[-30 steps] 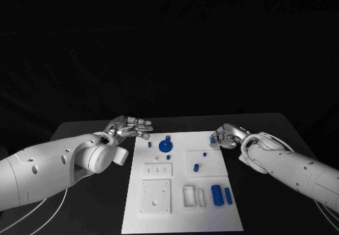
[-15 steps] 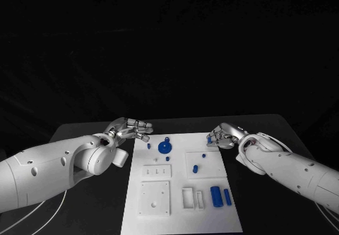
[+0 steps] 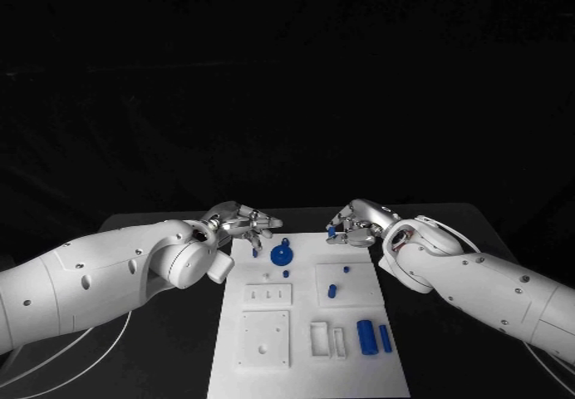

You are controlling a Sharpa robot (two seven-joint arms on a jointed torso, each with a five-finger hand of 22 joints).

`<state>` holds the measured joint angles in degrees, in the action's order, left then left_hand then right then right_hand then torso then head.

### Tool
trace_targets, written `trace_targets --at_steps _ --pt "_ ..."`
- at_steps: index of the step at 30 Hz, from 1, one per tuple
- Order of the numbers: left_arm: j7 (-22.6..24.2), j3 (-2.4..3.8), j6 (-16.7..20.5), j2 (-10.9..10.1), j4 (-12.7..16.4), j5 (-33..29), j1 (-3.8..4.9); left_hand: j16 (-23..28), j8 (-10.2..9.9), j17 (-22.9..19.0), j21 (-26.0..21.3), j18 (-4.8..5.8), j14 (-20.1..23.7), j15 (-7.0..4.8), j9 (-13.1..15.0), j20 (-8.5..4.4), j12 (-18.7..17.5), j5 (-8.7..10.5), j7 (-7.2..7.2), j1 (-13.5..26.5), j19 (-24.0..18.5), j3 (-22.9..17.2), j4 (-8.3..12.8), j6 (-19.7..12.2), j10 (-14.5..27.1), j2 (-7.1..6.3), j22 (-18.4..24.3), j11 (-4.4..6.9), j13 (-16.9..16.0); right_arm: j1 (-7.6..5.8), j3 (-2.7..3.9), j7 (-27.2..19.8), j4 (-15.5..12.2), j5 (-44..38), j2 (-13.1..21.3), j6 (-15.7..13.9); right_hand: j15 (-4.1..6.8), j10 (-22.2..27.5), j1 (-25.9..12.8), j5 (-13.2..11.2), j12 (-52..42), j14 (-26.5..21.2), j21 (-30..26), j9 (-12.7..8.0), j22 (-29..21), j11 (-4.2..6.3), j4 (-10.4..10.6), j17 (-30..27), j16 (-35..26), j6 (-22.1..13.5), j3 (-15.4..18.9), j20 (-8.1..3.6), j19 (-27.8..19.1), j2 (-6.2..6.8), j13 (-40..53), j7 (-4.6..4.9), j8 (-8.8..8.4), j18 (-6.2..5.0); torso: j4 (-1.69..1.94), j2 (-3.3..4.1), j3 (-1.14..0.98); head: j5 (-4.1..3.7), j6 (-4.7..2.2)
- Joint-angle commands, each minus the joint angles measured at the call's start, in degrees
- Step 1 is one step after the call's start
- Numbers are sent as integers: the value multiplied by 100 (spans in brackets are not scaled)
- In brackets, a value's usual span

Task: Assemble the parts on the task board

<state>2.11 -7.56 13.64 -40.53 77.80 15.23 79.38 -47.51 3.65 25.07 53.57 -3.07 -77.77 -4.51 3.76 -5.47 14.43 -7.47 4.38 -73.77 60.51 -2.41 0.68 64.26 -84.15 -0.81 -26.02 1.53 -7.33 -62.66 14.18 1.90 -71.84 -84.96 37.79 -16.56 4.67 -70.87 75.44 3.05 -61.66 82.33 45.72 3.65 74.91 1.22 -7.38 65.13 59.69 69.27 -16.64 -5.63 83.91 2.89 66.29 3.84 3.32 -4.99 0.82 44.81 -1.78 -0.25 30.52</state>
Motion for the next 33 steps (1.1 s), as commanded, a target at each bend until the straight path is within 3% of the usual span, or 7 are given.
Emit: trace_targets --at_steps 1,10,13,16,22,26,33 --pt "-1032 -4 -136 136 -61 455 32 -270 -4 150 169 39 -45 -56 -3 -62 332 156 -16 143 52 115 -114 -33 -256 0 -130 68 -132 -8 -20 851 -158 -539 -104 87 25 -41 4 -30 42 33 18 5 547 9 58 8 -1 38 -196 -51 63 74 -15 -9 24 65 -1 -79 21 47 40" --pt "-1863 -23 -219 486 -292 893 55 -472 -3 180 232 10 38 -52 21 -56 432 334 -40 511 -11 89 -627 15 -253 -215 -397 52 -221 -46 -178 1457 -421 -970 -398 -98 33 -86 -1 -26 61 70 42 8 554 18 252 42 -23 61 -520 -56 95 294 -5 -14 27 67 10 -126 39 63 76" --pt "-2059 -26 -324 596 -346 1017 56 -422 23 145 177 20 96 -40 118 -48 293 -216 -95 684 -50 67 -705 247 -241 -164 -415 45 -174 -58 -215 1577 -522 -1054 -465 -135 28 -86 26 -9 66 79 37 8 554 14 229 44 -25 68 -601 -48 99 306 -6 -7 26 64 12 -125 36 75 90" --pt "-2155 -28 -342 669 -375 1083 57 -421 6 133 140 29 85 -41 274 -50 209 -295 -112 764 -36 44 -723 281 -244 -223 -452 44 -161 -63 -235 1634 -592 -1091 -500 -146 19 -80 12 2 69 82 44 9 556 10 217 40 -29 70 -664 -36 104 325 -9 -4 25 60 2 -121 31 98 99" --pt "-2223 -32 -284 787 -433 1203 56 -467 15 141 35 45 101 -48 1130 -56 175 -186 -165 891 -15 -177 -1113 340 -238 -575 -642 43 -253 -66 -273 1652 -688 -1122 -571 -127 18 -85 -19 10 62 86 63 9 562 11 201 44 -23 74 -754 -28 112 344 -10 -1 25 49 -18 -120 26 98 112" --pt "-2180 -32 -188 836 -463 1295 56 -483 10 141 -8 46 136 -34 1428 -48 138 -134 -180 1055 -35 -142 -1288 312 -232 -849 -713 40 -295 -67 -298 1639 -715 -1123 -611 -107 15 -80 -45 88 57 86 68 10 564 10 190 49 -18 65 -829 -24 114 343 -10 4 27 43 -14 -116 27 83 115" --pt "-2145 -32 -66 876 -463 1343 55 -528 5 97 -177 57 241 -10 2052 -23 -2 -258 -191 1001 -70 226 -1502 260 -214 -869 -926 21 -362 -67 -378 1618 -716 -1138 -663 -8 15 -75 -58 151 59 85 72 10 565 10 175 52 -15 62 -851 -23 115 350 -13 9 26 41 0 -113 35 65 128"
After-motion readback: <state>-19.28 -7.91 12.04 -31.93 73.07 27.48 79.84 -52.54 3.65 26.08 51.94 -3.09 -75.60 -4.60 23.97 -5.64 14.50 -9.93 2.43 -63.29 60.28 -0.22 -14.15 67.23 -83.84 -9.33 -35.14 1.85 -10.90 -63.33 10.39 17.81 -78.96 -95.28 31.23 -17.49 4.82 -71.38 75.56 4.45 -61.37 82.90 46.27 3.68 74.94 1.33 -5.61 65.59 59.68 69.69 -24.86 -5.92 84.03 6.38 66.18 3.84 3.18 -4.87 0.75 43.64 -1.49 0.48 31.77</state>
